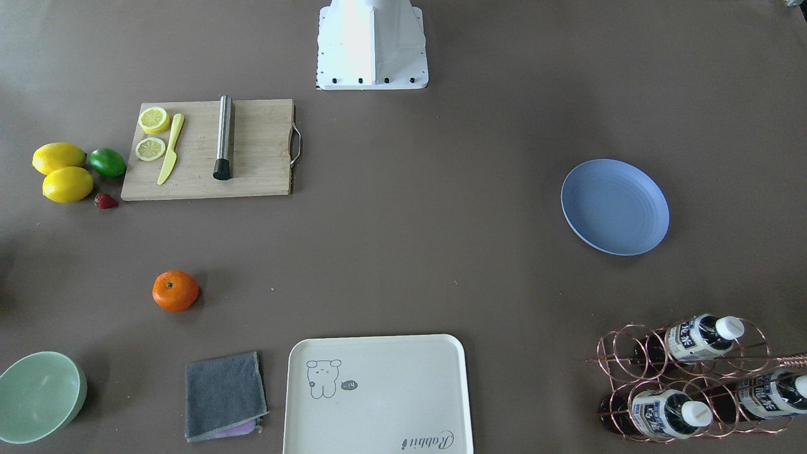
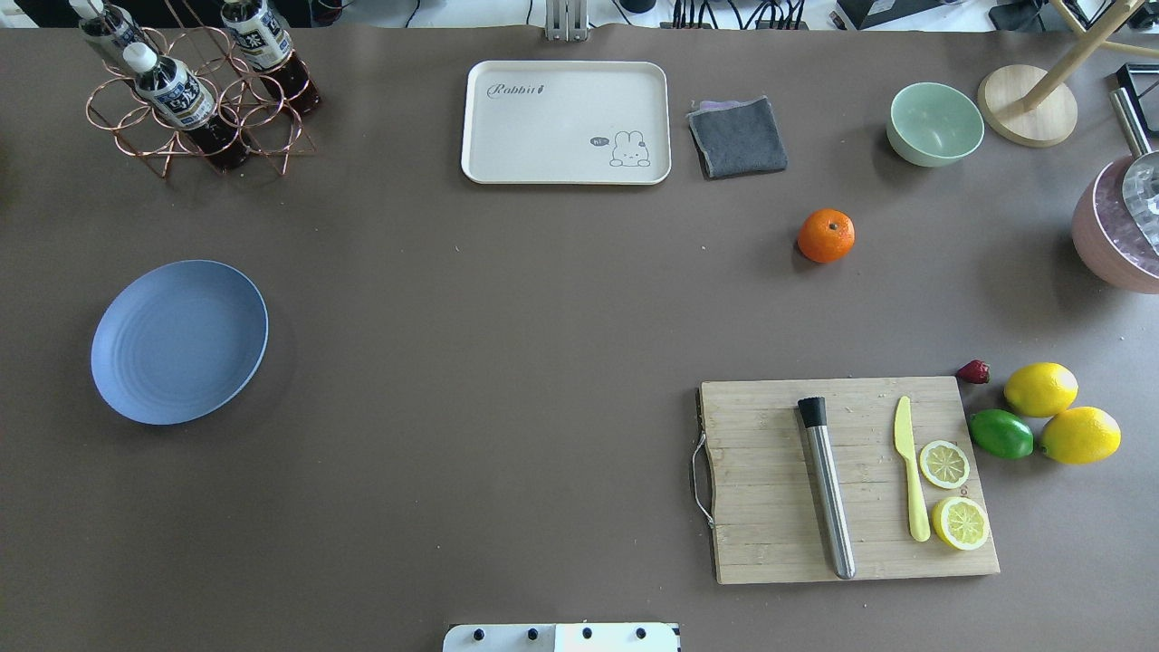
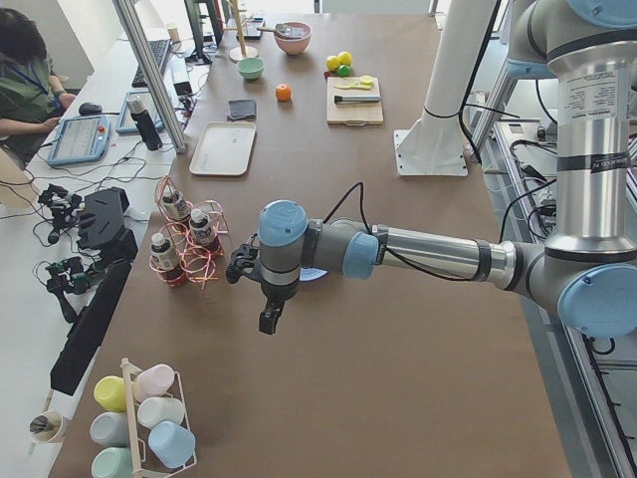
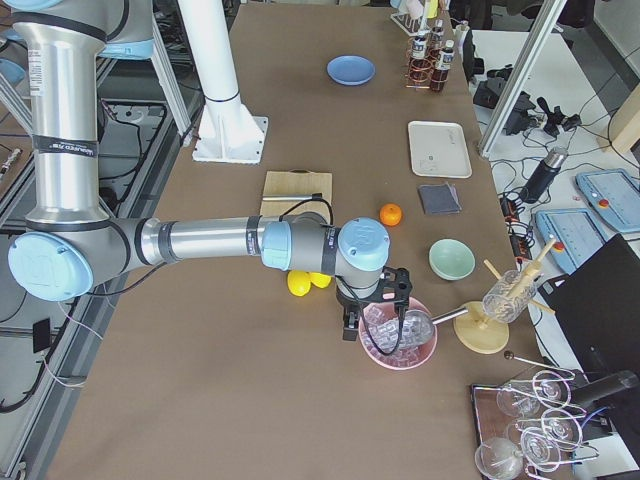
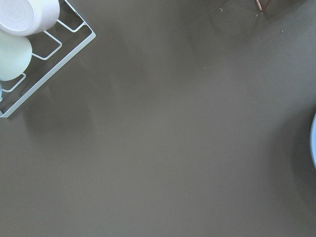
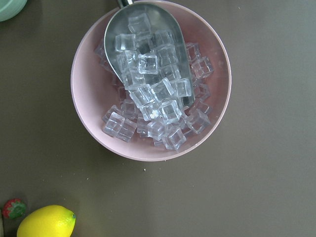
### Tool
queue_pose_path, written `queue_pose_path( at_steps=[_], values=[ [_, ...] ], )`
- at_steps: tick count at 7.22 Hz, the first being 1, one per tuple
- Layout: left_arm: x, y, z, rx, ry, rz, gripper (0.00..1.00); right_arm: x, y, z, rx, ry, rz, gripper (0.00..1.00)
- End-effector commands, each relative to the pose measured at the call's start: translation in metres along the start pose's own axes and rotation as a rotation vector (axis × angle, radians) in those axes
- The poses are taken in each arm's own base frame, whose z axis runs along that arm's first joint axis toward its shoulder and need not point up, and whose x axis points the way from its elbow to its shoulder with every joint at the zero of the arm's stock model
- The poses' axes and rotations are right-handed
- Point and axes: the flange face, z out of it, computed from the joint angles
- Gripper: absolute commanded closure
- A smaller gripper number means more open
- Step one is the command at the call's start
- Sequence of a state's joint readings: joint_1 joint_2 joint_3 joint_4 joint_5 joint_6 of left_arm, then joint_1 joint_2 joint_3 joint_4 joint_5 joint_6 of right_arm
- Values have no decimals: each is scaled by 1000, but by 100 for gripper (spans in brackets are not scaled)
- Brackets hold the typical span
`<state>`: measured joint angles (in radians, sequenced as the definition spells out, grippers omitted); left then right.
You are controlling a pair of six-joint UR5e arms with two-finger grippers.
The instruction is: Pick orange to plate
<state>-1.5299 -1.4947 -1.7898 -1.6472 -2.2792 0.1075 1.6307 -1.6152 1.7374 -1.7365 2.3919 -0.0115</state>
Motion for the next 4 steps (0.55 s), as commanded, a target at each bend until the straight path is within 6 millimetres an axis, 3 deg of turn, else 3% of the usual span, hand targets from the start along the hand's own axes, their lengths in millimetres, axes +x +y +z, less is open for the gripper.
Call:
queue_pose_path(
  at_steps=[1,4],
  values=[
    [4,-12,-5,14,-1,14,2,-1,-1,-1,2,1,-3,0],
    [12,-18,-15,36,-3,33,2,-10,-2,-9,19,1,-21,0]
  ],
)
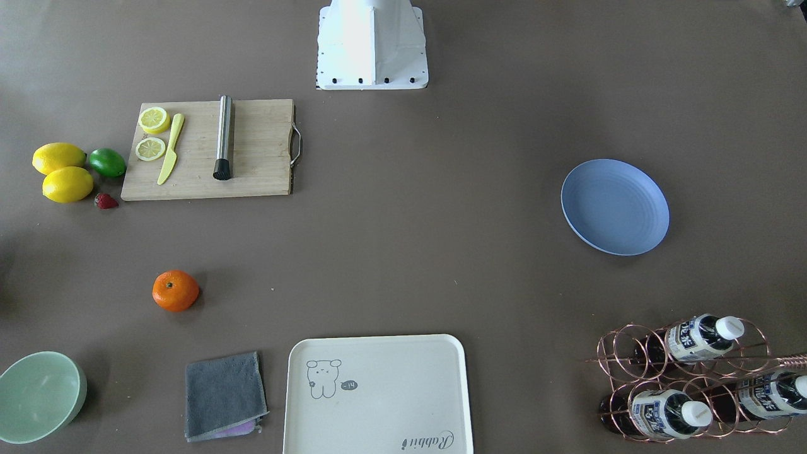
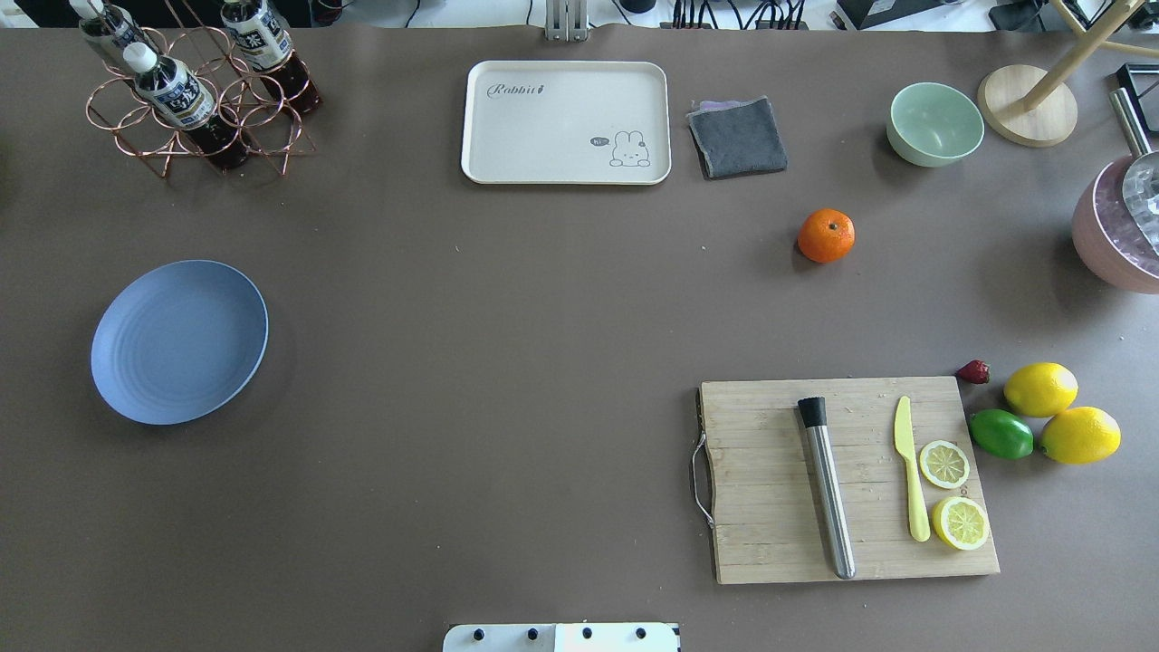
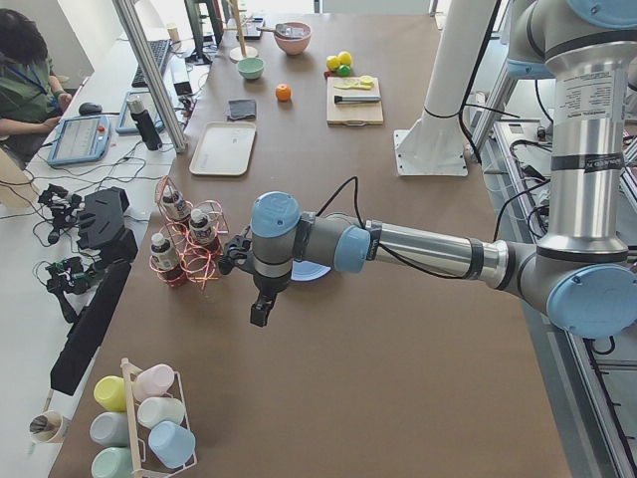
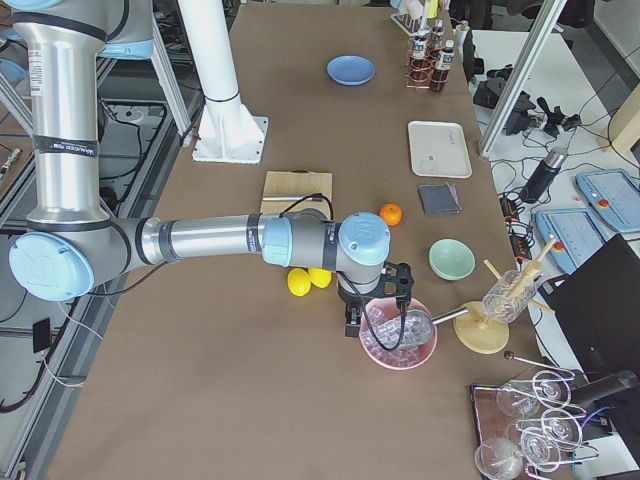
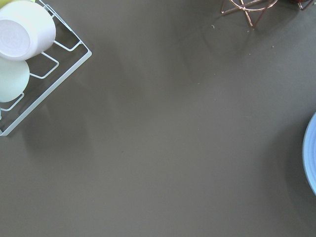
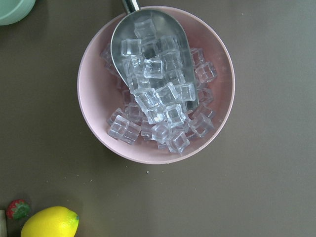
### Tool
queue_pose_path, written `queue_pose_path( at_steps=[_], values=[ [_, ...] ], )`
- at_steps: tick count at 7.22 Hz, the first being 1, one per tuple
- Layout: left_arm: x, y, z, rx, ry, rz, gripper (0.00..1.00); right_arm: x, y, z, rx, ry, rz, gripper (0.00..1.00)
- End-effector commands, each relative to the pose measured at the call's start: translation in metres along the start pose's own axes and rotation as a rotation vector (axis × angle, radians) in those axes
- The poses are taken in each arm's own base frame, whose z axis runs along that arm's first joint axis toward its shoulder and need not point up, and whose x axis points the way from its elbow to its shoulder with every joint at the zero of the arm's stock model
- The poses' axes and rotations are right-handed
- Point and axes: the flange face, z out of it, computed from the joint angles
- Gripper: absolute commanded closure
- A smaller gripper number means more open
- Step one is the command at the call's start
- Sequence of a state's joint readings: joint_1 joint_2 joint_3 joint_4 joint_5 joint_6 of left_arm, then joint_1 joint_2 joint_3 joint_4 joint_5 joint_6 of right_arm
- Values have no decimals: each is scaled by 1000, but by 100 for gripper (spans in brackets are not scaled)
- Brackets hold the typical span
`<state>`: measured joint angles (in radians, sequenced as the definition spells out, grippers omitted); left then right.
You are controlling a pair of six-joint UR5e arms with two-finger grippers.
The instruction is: Pick orange to plate
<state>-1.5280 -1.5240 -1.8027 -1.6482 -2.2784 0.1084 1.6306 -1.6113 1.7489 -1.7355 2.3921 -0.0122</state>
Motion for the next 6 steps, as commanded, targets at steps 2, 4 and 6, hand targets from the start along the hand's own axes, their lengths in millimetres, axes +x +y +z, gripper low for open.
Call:
queue_pose_path(
  at_steps=[2,4,6],
  values=[
    [4,-5,-6,24,-3,18,2,-5,0,-5,10,-1,-11,0],
    [8,-8,-11,59,-4,49,2,-10,-6,-9,28,-2,-28,0],
    [6,-1,-7,69,-5,58,2,-12,-11,-9,27,1,-34,0]
  ],
)
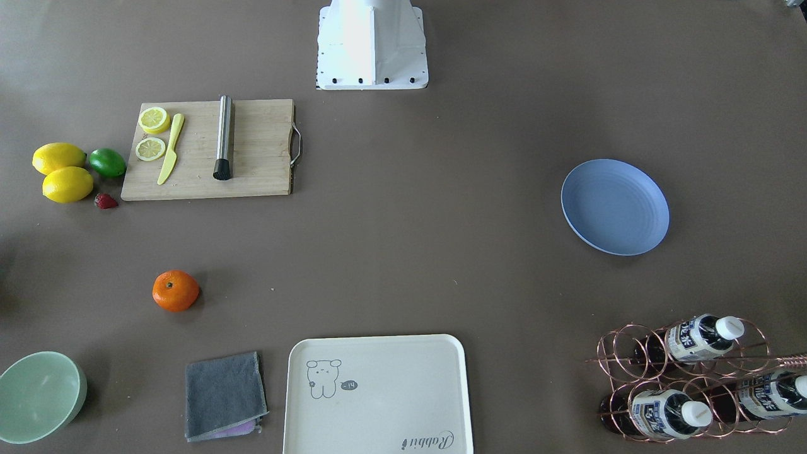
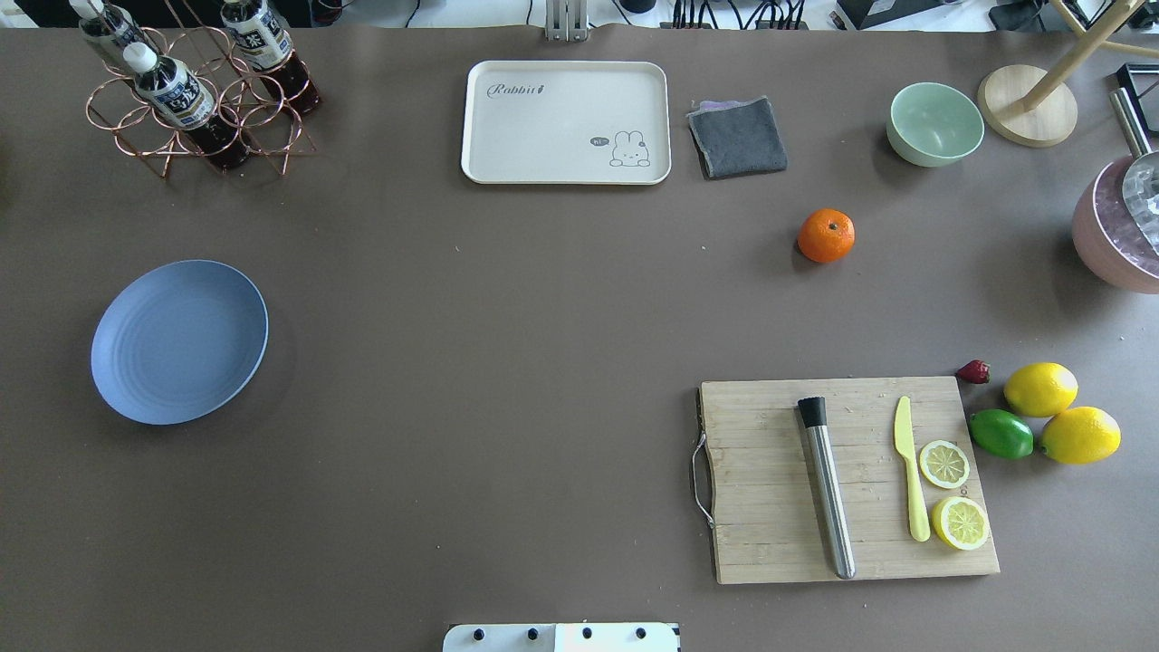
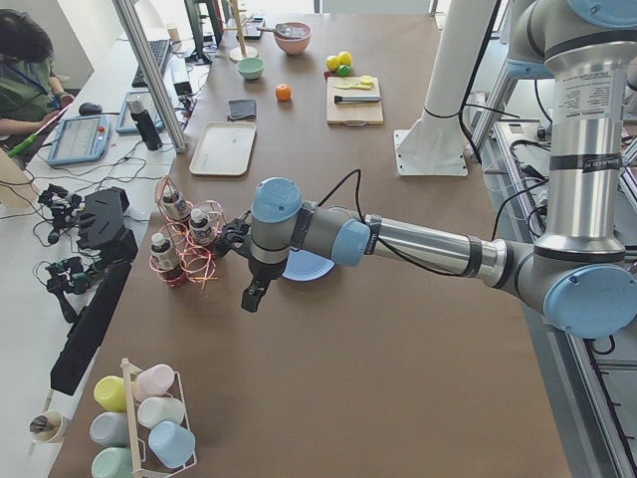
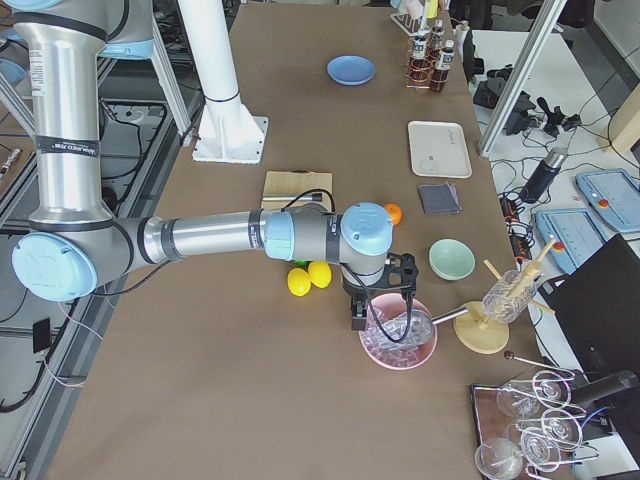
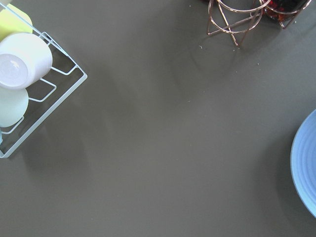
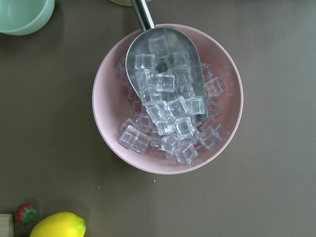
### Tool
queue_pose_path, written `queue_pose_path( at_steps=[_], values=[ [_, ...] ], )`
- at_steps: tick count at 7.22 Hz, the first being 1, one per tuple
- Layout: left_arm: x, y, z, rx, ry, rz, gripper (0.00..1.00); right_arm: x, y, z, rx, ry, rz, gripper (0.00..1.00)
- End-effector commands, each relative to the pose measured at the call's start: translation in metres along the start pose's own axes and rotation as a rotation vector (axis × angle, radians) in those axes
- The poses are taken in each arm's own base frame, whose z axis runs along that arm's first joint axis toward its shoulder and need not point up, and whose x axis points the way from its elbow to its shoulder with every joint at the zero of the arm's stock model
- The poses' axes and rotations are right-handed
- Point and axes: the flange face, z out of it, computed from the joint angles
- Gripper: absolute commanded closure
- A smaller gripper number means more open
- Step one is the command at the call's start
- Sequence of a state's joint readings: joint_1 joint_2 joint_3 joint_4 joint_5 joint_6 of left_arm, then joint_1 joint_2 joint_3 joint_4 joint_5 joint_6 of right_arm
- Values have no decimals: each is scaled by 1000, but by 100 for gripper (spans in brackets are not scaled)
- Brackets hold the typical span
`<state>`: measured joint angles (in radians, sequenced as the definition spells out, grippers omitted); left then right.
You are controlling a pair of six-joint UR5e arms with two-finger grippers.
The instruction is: Pick orange to plate
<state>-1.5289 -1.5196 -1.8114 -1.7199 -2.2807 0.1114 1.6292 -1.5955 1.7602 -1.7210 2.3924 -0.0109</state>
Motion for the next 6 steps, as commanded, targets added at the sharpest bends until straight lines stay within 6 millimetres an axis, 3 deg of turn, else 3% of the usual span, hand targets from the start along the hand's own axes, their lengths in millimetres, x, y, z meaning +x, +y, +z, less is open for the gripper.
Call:
queue_pose_path(
  at_steps=[1,3,4,6],
  values=[
    [-3,5,4,4,0,2,2,-8,-8,-4,8,1,-20,0],
    [-3,8,1,10,-8,1,2,-15,-13,-5,11,-10,-29,0],
    [-3,-3,1,42,-17,29,2,-27,-23,-4,9,-8,-52,0],
    [-4,3,5,49,-5,35,2,-29,-25,5,-9,-1,-60,0]
  ],
)
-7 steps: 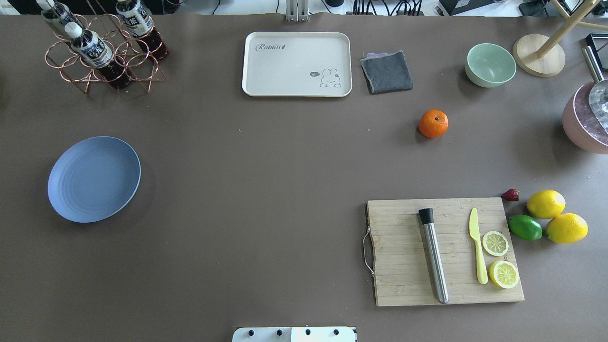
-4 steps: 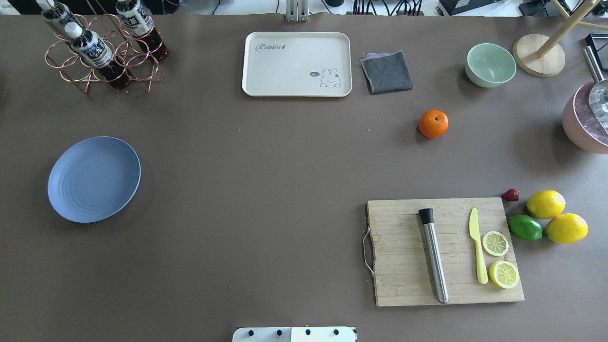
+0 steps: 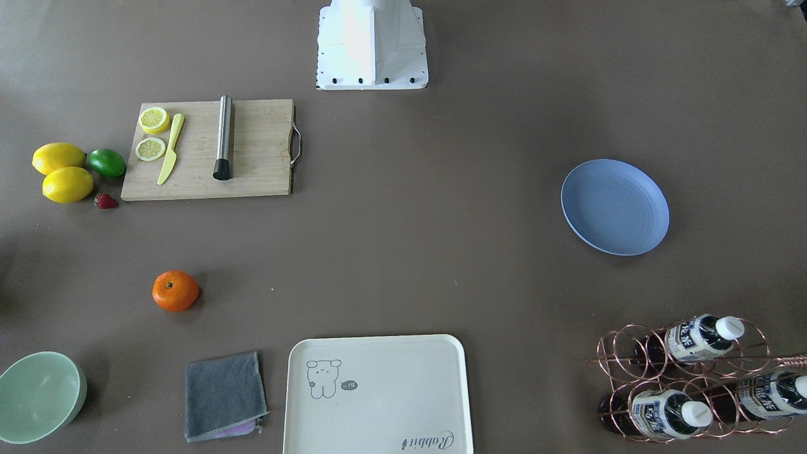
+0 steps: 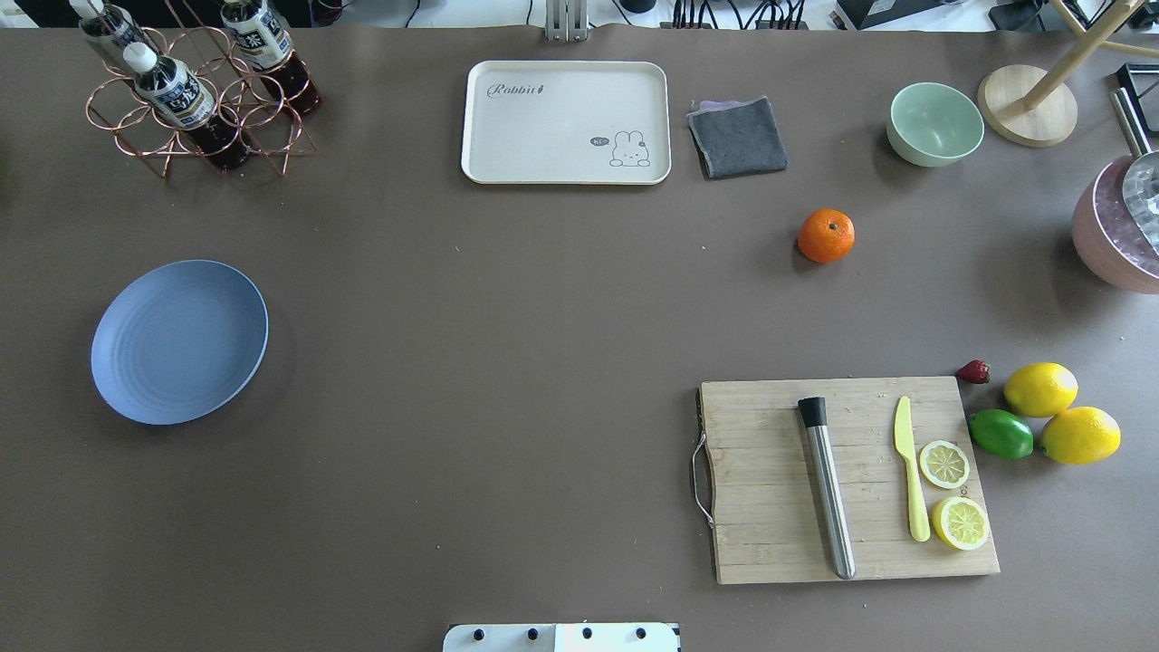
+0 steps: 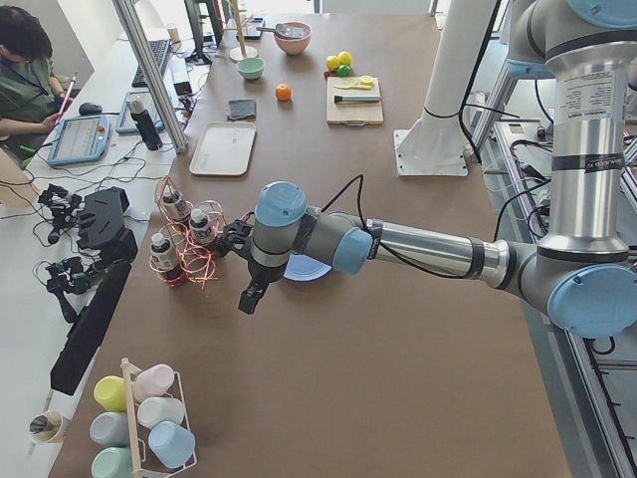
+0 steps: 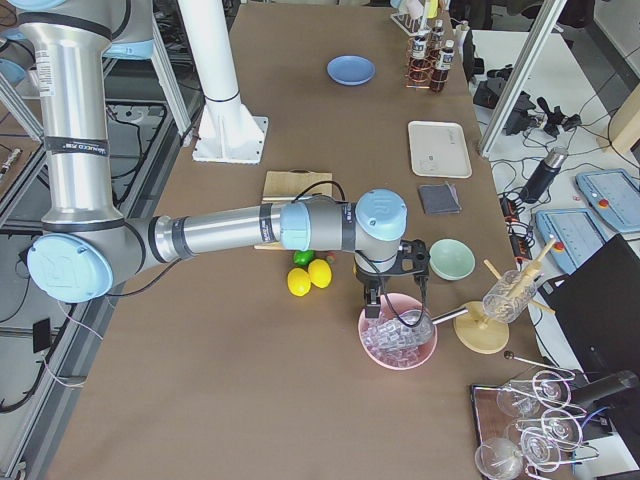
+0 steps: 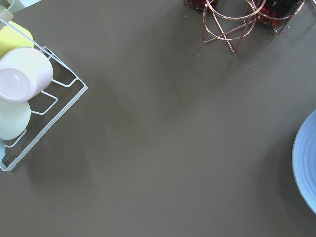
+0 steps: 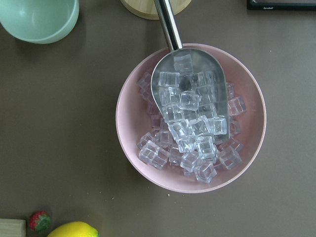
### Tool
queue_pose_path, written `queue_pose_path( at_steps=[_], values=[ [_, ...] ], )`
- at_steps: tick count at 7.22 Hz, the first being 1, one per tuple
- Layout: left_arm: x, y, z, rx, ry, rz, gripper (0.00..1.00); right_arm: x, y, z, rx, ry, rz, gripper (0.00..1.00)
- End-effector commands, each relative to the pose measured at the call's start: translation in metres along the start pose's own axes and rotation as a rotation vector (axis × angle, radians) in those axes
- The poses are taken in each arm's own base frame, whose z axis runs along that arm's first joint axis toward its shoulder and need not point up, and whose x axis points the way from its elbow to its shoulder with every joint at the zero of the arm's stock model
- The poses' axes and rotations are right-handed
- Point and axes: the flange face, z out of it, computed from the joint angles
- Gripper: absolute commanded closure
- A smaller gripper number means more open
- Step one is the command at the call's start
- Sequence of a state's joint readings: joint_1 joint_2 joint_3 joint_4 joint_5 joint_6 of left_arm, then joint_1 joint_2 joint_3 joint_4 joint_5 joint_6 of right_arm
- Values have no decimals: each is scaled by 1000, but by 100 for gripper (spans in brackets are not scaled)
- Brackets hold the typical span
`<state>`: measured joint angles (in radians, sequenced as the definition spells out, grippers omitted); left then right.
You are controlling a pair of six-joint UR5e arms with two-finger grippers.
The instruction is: Pick orange to plate
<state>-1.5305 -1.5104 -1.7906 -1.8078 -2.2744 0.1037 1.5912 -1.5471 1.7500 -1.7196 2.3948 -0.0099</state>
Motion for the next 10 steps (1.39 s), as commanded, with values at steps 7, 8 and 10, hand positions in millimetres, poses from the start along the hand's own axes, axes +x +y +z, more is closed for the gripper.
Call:
queue_pose_path(
  at_steps=[7,8,10],
  values=[
    [-18,24,24,-46,12,-32,2,-7,-4,5,-9,-7,-13,0],
    [-16,22,22,-41,11,-31,2,-6,-3,7,-13,-5,-12,0],
    [-12,19,25,-29,14,-14,2,-7,-3,6,-11,-5,-13,0]
  ],
)
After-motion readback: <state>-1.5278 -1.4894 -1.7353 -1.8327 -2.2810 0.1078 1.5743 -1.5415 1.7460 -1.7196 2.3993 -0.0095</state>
